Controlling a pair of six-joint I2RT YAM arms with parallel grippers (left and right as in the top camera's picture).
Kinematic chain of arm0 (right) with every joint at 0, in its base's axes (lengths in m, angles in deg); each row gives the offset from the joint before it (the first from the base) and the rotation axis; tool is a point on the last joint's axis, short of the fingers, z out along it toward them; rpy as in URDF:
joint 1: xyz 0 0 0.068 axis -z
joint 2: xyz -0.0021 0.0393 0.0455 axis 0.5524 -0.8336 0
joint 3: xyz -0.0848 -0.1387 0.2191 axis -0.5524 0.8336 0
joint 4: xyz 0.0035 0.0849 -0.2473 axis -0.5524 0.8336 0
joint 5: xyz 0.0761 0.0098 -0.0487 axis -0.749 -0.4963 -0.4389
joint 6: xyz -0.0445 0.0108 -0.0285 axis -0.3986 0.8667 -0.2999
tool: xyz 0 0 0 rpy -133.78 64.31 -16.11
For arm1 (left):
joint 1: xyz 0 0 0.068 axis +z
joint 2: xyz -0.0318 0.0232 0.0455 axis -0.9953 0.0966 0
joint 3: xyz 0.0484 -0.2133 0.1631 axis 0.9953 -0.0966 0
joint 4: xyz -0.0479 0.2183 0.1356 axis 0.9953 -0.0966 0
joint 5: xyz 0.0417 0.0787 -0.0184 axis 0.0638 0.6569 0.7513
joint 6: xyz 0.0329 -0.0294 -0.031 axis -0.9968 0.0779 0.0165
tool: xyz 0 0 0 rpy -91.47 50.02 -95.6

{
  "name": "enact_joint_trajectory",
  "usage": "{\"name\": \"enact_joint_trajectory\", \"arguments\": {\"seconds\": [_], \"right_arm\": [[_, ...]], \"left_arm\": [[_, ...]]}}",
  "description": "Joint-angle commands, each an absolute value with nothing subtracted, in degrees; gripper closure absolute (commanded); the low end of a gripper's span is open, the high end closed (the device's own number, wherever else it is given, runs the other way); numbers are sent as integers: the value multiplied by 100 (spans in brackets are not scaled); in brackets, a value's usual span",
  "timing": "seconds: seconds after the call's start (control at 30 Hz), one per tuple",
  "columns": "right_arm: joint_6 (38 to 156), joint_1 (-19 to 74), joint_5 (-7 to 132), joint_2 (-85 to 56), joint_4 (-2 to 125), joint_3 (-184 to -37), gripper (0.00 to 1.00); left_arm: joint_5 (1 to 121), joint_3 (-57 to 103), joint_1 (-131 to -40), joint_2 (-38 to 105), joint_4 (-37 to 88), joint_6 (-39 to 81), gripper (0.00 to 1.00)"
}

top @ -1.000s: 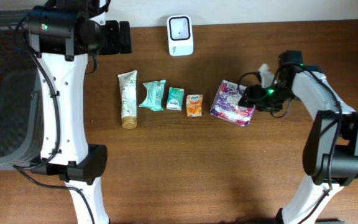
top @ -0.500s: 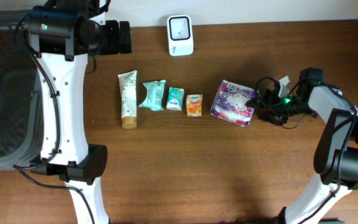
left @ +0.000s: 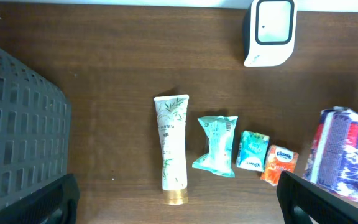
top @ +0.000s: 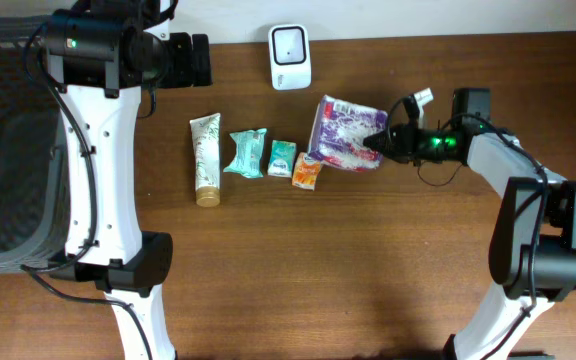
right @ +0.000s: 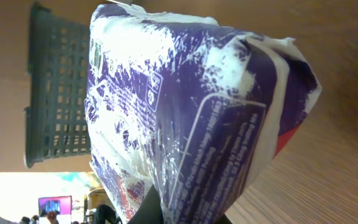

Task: Scan the item barcode
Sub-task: 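Lift the tissue box with the right gripper toward the scanner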

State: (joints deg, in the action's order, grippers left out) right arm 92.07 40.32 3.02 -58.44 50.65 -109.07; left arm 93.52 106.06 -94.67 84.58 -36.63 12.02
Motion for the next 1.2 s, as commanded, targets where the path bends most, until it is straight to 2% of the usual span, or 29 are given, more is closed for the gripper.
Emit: {"name": "enact_joint_trajectory", "arguments": {"seconds": [0.0,0.3,0.47,1.17], "right_arm": [[9012,3835,-61,-5204,5041,-11248,96],[8514,2889,2168,-3565,5038,-11357,96],[8219,2805,1495,-3567,5021,-11357,96],[8289,2604,1871,-3602,5351,-11355,96]], "left_arm": [[9356,10604,-9441,8434,-3665,1173,1],[9354,10604,-9441,8434,-3665,1173,1],[9356,10604,-9441,8434,-3667,1173,1],[9356,10604,-9441,8434,-3667,1173,1]]}}
